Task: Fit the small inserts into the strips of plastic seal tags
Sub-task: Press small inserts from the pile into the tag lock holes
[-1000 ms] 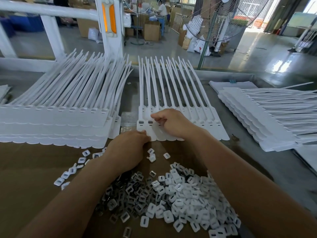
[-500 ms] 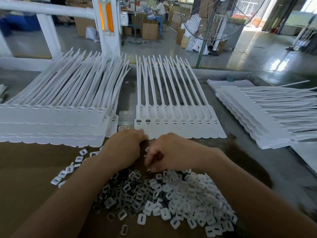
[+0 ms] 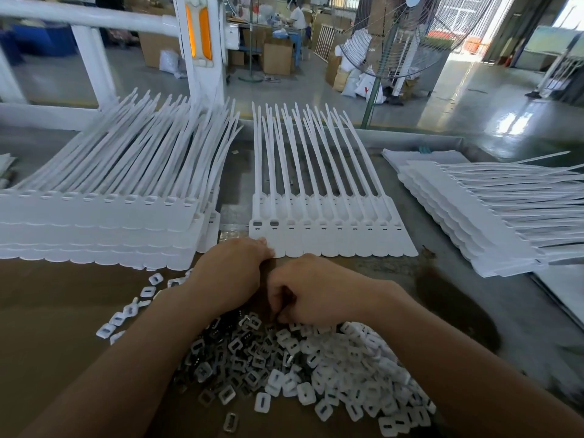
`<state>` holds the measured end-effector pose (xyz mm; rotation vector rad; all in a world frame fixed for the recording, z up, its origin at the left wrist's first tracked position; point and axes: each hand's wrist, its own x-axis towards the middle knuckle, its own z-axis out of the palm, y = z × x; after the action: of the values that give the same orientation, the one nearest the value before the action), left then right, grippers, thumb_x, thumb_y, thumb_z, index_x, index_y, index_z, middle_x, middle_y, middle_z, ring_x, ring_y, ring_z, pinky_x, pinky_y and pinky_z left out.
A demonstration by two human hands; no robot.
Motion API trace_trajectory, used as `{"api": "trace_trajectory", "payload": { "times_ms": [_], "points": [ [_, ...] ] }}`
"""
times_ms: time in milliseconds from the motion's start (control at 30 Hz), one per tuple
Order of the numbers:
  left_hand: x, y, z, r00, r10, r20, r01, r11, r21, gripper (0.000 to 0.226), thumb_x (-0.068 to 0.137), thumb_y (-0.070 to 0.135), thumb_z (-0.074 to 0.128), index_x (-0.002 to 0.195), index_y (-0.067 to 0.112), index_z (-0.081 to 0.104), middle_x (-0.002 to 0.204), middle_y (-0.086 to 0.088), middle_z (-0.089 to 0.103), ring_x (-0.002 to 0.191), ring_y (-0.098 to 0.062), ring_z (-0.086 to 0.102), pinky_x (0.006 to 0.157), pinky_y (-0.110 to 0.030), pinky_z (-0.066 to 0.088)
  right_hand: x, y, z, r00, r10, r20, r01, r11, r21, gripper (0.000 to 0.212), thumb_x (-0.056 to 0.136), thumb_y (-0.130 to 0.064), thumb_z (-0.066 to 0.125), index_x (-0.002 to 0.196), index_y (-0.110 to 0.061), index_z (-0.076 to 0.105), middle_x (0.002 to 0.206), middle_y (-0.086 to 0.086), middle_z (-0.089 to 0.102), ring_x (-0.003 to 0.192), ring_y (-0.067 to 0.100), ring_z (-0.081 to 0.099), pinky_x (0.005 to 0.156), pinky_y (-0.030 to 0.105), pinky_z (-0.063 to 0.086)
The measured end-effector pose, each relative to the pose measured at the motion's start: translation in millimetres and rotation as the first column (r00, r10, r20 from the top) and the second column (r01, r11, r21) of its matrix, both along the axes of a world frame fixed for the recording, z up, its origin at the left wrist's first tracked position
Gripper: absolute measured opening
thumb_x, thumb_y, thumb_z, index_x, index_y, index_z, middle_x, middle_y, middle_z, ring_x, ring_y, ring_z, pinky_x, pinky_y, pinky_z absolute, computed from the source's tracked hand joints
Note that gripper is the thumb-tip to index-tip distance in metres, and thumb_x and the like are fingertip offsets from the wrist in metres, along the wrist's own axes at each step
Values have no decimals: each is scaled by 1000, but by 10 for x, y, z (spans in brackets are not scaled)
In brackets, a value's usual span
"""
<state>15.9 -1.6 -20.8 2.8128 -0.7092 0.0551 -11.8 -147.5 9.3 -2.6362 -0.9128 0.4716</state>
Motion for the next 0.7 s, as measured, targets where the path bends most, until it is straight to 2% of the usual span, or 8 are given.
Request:
{"api": "trace_trajectory", "payload": {
  "times_ms": [67,167,233,333,467,600,700],
  "points": [
    [-4,-6,14,1000,9,-14,-9,1000,-4,37,88,6,40,114,24,58,114,3,56,101,-13,52,85,-25,43,7,-35,25,997,-38,-67,43,997,71,14,79,-13,68,92,-16,69,87,-9,64,77,-1,51,65,6,39],
    [8,-26,33,999,24,-36,-24,1000,16,37,88,11,41,119,27,55,131,2,49,115,-15,48,94,-29,40,52,-100,69,984,-111,-136,136,972,191,11,77,-12,71,86,-19,72,82,-9,68,74,1,59,72,16,49],
    [10,-27,31,999,22,-44,-21,999,35,40,89,12,40,124,30,52,141,3,41,123,-16,42,99,-30,36,116,-150,91,971,-190,-148,224,938,266,13,77,-12,70,78,-25,70,76,-10,68,71,1,62,69,18,53],
    [-8,-9,18,999,19,-31,-19,999,27,47,87,7,38,127,29,50,139,2,43,123,-17,42,98,-29,35,241,-199,98,943,-320,-96,334,884,328,18,79,-14,68,71,-30,64,74,-13,67,69,-3,63,64,11,50],
    [-10,-20,17,999,30,-13,-30,999,24,42,89,7,37,123,24,54,134,1,49,118,-17,47,95,-30,39,506,-245,34,875,-480,-56,469,813,345,23,85,-11,61,72,-28,57,72,-15,61,69,-1,59,53,6,39],
    [-4,-28,21,1000,30,-8,-29,999,32,42,91,8,36,126,25,52,135,1,47,118,-17,47,94,-27,38,780,-251,-99,796,-605,-13,566,737,370,18,89,-8,55,76,-22,58,82,-9,59,82,8,55,75,21,42],
    [-22,-17,23,1000,28,-4,-28,999,31,43,91,9,36,128,25,50,138,2,44,121,-16,45,96,-28,37,895,-221,-211,758,-652,-17,606,694,389,17,88,-9,54,78,-21,61,89,-6,59,86,9,52,76,23,39]
  ]
}}
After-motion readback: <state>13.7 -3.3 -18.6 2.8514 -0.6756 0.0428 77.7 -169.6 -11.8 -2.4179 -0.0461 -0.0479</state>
